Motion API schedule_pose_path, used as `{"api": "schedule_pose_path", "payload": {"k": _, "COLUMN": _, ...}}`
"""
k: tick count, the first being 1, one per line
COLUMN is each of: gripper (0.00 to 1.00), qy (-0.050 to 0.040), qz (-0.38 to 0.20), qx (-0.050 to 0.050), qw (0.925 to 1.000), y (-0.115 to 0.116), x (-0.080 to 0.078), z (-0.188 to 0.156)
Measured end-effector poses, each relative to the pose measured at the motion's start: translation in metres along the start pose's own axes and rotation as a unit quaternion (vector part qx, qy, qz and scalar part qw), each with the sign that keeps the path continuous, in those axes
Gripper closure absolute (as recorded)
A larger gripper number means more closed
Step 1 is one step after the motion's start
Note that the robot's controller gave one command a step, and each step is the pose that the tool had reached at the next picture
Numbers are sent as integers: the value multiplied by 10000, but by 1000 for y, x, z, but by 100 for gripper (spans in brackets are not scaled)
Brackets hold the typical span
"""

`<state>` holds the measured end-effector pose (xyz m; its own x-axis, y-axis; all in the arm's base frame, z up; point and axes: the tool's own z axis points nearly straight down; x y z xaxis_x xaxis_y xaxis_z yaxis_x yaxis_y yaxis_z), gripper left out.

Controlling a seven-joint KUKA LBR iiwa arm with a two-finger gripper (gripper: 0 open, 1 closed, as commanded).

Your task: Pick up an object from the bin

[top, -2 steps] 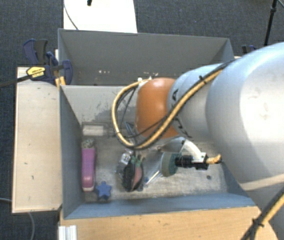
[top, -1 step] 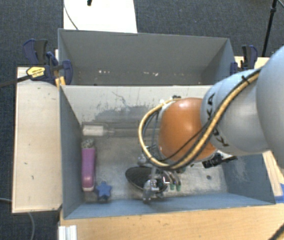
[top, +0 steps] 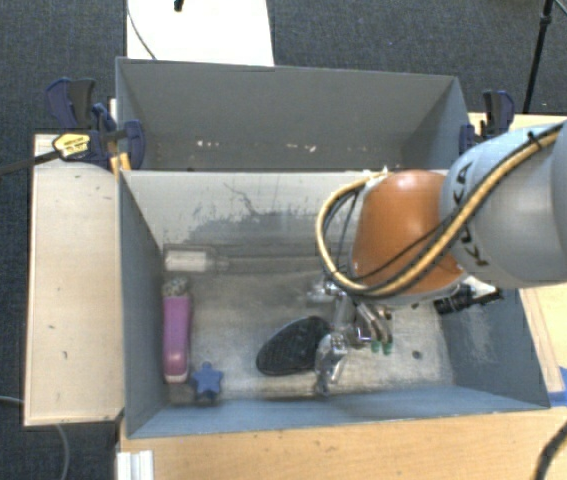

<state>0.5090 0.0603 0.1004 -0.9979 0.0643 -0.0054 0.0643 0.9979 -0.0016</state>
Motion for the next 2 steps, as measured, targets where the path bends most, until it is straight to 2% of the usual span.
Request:
{"api": "schedule_pose_path", "payload": {"k": 1, "gripper": 0, "qy": 13, "qz": -360, "qx": -10, "qw": 9994, "y": 8, "x": -4, "z": 29}}
{"api": "schedule_pose_path", "payload": {"k": 2, "gripper": 0, "qy": 15, "qz": -316, "qx": -13, "qw": 9995, "y": 8, "x": -5, "z": 27}}
